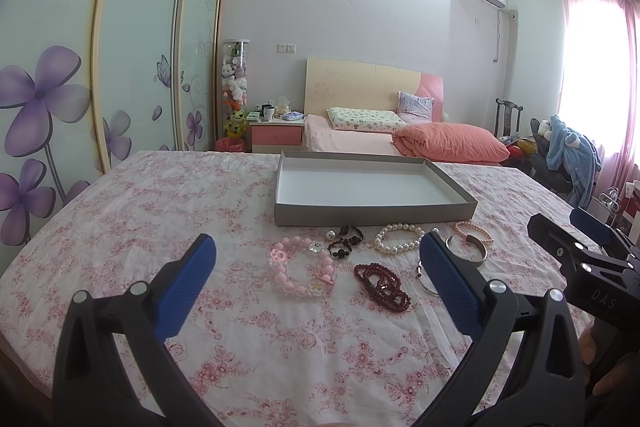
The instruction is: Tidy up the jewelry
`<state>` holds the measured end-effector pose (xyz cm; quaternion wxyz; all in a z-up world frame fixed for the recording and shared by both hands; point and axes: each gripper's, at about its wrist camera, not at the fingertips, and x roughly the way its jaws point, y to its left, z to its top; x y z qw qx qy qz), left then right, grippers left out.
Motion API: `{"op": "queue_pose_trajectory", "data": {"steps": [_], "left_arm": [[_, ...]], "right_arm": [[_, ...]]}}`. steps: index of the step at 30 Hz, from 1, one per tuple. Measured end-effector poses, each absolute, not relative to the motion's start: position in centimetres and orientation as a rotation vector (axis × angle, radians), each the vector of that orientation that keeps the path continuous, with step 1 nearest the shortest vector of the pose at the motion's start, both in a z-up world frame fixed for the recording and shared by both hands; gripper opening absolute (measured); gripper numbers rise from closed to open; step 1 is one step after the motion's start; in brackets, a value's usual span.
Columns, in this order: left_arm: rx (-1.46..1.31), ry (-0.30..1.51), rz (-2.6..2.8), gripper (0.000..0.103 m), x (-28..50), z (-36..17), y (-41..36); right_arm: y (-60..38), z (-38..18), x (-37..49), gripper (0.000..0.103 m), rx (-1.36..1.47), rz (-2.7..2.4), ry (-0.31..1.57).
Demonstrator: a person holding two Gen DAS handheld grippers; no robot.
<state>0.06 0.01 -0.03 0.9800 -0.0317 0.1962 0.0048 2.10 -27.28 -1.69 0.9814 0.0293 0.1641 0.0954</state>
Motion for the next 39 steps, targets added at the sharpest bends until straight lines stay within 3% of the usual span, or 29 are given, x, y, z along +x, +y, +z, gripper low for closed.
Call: {"op": "queue_pose_trajectory", "data": {"steps": [13, 26, 29, 39], "left_arm": [[-0.059, 0.439, 0.033, 0.099, 0.8, -1.6, -0.1], [-0.048, 0.652, 0.09, 0.099, 6.1, -4.4, 2.1], [-0.059, 0.687, 0.089, 0.099, 7.0, -4.9, 2.4], [-0.076, 0.736, 0.084, 0.099, 8.8, -5.5, 3.0]], "right_arm": [[-28.1, -3.3, 3.0, 0.101, 0.072, 0.169, 0.371], [-29.7, -6.3, 9.1, 0.101, 0.097, 0.108, 0.649], [-29.6, -7.1, 10.0, 0.093, 0.111, 0.122, 0.712], [-26.7, -8.7, 10.7, 0.085, 0.101, 0.223, 0.842]]}}
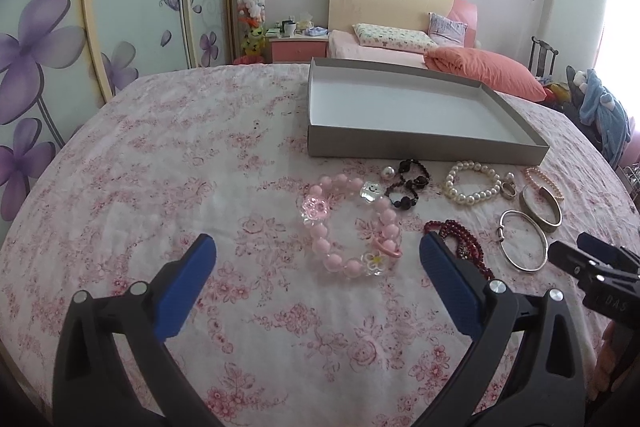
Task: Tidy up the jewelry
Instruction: 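Close the left gripper on the pink bead bracelet while the right tool moves to the thin silver bangle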
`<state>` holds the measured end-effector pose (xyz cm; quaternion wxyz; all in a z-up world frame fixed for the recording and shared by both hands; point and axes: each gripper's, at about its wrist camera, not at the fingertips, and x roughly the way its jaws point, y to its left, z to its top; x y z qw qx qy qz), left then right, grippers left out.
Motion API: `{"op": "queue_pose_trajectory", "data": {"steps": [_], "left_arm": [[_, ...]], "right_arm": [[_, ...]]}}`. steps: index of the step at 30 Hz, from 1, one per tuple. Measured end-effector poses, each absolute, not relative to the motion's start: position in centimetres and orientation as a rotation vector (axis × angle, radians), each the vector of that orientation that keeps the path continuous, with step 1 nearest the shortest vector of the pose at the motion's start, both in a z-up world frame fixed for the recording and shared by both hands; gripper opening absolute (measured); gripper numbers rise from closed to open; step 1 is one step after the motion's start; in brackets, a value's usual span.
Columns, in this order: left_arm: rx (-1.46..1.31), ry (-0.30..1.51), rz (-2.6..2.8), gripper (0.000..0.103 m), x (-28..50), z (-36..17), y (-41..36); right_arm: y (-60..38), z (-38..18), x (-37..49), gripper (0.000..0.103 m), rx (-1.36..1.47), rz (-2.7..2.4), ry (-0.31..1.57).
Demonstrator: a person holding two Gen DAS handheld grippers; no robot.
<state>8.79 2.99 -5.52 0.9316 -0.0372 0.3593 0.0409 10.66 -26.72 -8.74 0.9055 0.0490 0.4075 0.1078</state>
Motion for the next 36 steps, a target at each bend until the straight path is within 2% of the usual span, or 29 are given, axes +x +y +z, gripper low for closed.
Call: {"op": "queue_pose_trajectory", "data": {"steps": [6, 17, 20, 21, 28, 30, 34, 36], "left_arm": [[-0.064, 0.716, 0.095, 0.099, 9.3, -4.8, 3.6], [-0.051, 0.765, 0.076, 0.099, 11.2, -5.3, 4.5], [-0.033, 0.787, 0.066, 0.099, 11.8, -5.7, 4.2], [-0.024, 0.793, 0.065, 0.099, 12.0, -5.8, 4.0], [-0.016, 0.847, 0.062, 0.099, 13.3, -6.5, 3.7], [-0.03, 0.859, 0.075, 0.093, 13.8, -6.8, 4.1], [-0.058, 0.913, 0.081, 0.067, 15.0, -7.8, 4.6], [-0.053, 0.937, 0.084, 0.059, 15.6, -8.4, 4.6]], "right_arm": [[-24.4, -9.3, 11.7, 0.086, 0.072, 0.229, 0.911], [-21.2, -9.7, 13.3, 0.088, -0.044, 0.152, 0.917], [-21.3, -9.6, 13.1, 0.082, -0.05, 0.148, 0.911], [-21.5, -9.5, 13.0, 0.074, -0.05, 0.152, 0.903], [-22.2, -9.6, 12.6, 0.074, -0.055, 0.188, 0.901], [-22.2, -9.5, 12.5, 0.074, -0.046, 0.194, 0.9], [-22.1, -9.5, 12.6, 0.074, -0.041, 0.196, 0.9], [-22.2, -9.5, 12.6, 0.074, -0.035, 0.199, 0.899]]}}
